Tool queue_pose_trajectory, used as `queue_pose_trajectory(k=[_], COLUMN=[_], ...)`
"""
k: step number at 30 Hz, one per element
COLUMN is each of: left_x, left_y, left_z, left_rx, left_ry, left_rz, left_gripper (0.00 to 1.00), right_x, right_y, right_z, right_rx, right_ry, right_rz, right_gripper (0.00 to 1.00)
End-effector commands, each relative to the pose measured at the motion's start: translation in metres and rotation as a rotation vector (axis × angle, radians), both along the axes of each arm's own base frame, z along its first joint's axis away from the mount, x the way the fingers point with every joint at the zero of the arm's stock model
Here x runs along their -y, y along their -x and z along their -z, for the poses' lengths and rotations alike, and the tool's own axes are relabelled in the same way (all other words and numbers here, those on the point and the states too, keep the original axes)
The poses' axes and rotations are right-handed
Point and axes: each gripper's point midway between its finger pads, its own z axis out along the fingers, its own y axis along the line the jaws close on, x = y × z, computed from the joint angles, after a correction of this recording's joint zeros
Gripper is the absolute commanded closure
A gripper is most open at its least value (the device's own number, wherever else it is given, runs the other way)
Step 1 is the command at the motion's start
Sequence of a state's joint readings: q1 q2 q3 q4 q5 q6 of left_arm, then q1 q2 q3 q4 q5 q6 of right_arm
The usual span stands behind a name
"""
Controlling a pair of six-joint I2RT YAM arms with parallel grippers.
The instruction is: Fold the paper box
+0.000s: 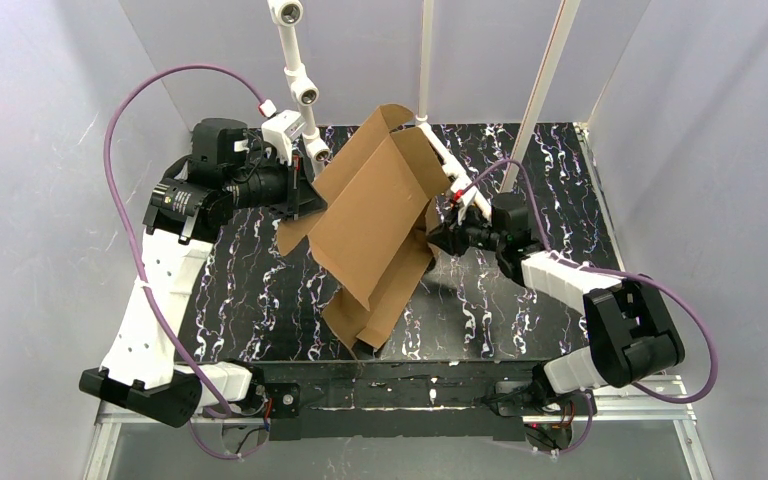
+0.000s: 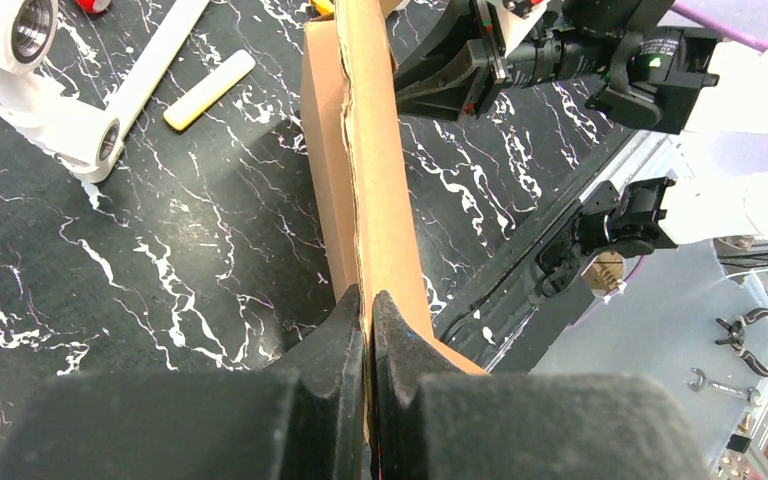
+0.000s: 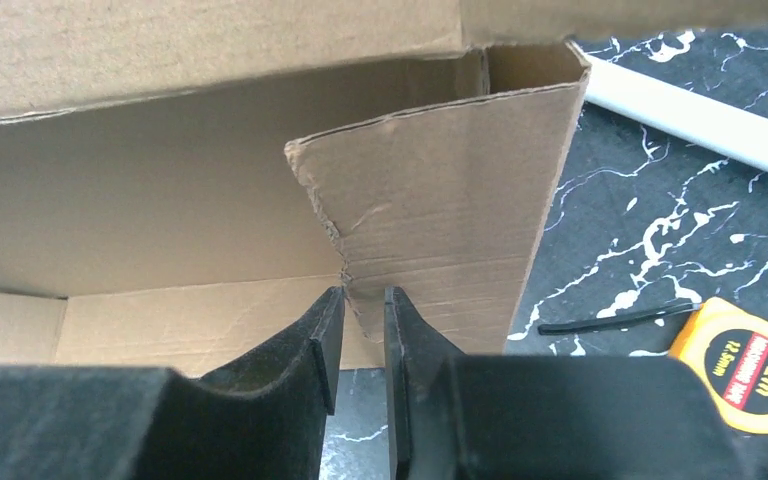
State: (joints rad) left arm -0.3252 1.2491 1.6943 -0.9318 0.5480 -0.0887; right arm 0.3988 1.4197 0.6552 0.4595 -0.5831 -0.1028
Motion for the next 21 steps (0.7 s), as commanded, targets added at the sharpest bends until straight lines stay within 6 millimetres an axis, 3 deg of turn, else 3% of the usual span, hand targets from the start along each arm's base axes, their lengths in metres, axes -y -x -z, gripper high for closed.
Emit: queue_pose_trajectory(k=[1, 14, 21], left_x=[-0.001, -0.004, -0.005], left_y=[0.017, 0.016, 0.015], left_z=[0.003, 0.004, 0.004], left_rx=[-0.009, -0.006, 0.000], left_ry=[-0.011, -0.027, -0.036], left_rz=[0.044, 0.034, 0.029], left_gripper=[1.00, 1.00, 1.00], right_x=[0.003, 0.015, 0.039], right_y=[-0.006, 0.011, 0.013], right_z=[-0.015, -0.021, -0.034], right_rx=[0.088, 0.195, 0.221], right_ry=[0.054, 0.146, 0.143], right_rz=[-0.105, -0.307, -0.329], right_gripper=[0.70, 0.39, 0.30])
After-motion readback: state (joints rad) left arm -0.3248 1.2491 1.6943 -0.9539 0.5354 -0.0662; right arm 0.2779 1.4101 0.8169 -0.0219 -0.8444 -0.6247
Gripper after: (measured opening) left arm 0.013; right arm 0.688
